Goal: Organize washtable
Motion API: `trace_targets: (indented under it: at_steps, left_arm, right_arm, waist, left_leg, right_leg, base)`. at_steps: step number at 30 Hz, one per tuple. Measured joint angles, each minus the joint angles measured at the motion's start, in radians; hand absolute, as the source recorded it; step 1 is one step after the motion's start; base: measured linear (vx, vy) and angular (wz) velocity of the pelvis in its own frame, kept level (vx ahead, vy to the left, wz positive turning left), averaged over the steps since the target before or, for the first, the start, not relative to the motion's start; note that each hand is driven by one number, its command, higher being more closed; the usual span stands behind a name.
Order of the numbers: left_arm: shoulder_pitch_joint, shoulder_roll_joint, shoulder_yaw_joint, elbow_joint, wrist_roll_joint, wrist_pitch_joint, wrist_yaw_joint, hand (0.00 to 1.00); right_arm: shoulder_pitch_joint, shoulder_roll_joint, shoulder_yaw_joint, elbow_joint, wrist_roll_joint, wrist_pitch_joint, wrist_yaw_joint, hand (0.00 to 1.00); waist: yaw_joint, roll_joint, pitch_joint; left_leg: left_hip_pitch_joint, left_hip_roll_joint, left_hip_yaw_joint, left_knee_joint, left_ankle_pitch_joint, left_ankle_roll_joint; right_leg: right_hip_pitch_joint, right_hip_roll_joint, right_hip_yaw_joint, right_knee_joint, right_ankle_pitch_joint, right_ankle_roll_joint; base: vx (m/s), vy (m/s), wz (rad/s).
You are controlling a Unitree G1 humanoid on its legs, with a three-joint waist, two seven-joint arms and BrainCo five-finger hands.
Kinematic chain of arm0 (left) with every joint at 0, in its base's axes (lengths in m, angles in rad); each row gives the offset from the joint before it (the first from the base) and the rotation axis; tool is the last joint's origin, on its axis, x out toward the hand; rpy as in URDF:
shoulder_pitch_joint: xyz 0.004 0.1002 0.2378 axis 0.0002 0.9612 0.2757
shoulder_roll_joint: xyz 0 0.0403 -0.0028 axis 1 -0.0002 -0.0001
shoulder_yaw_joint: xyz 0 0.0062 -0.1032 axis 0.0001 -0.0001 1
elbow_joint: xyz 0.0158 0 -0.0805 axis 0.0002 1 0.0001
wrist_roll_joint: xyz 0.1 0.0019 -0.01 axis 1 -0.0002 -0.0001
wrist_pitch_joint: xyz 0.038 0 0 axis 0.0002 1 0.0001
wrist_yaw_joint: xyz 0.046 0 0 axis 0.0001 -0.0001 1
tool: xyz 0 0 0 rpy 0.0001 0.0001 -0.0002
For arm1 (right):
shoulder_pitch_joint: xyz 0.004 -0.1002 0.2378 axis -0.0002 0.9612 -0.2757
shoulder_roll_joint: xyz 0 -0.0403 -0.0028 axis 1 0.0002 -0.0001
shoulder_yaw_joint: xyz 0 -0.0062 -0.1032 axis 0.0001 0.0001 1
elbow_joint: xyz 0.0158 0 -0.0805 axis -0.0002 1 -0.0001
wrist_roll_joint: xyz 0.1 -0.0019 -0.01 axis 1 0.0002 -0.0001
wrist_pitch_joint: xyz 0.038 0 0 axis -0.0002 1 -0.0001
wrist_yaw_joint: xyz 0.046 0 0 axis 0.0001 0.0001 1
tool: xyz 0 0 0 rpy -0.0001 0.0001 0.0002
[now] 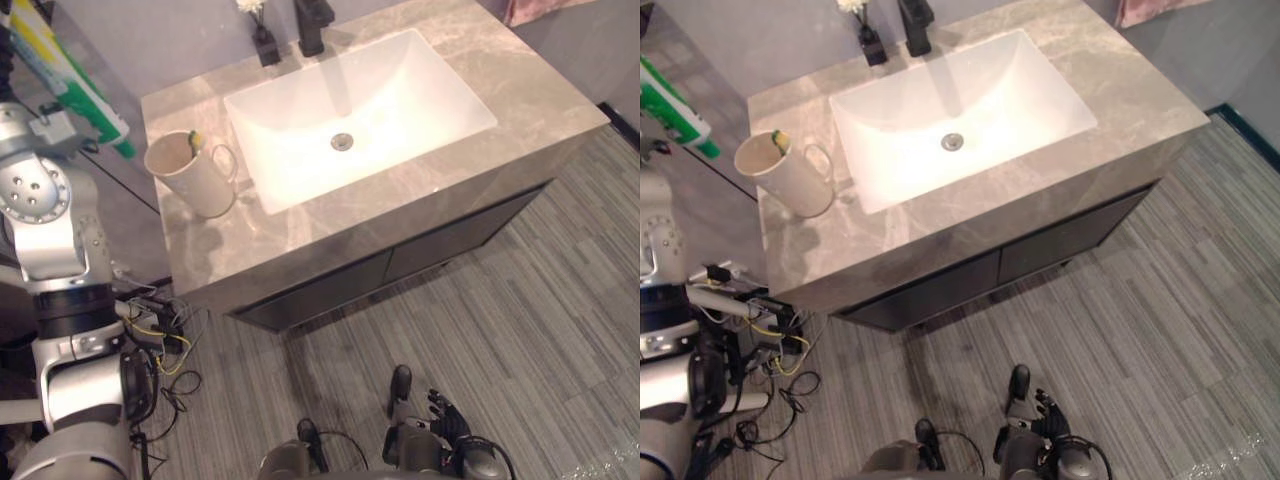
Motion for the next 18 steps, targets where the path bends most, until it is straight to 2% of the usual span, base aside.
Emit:
trace_targets:
  at_steps: [18]
  left_arm:
    - [0.008,-0.032,-0.004,-0.001,0.01,0.008,0.0,1.0]
  right_arm:
    - [0.0,-0.003,0.0,-0.01,-0.001,-0.002,-0.001,0.0]
  waist:
    - [-0.001,0.003,0.022]
  left_leg:
    - [-0.001,0.003,0.009,0.001,-0.001,-0.001]
  right_leg:
    - [-0.004,0.004,0.007,0.0,0.0,0.0]
  base:
    - [0.0,0.0,0.0]
